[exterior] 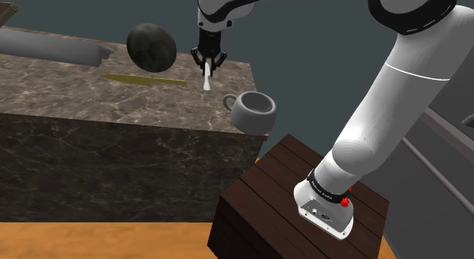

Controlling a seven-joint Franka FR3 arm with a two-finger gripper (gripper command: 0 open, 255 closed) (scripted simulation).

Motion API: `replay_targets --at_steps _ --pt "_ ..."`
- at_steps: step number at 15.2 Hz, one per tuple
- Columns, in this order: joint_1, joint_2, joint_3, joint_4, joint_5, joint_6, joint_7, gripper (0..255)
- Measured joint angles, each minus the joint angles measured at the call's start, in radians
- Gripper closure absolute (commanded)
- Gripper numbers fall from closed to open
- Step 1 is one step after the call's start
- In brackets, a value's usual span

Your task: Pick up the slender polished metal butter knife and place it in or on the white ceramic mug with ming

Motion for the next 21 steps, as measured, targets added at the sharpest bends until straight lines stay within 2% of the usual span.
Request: replay_targets --at_steps 16,21 --pt "0.000 -0.045 0.002 0.158 0.012 -0.201 -0.008 255" --pt "-0.006 -0.218 -0.002 -0.023 0.049 -0.191 -0.028 255"
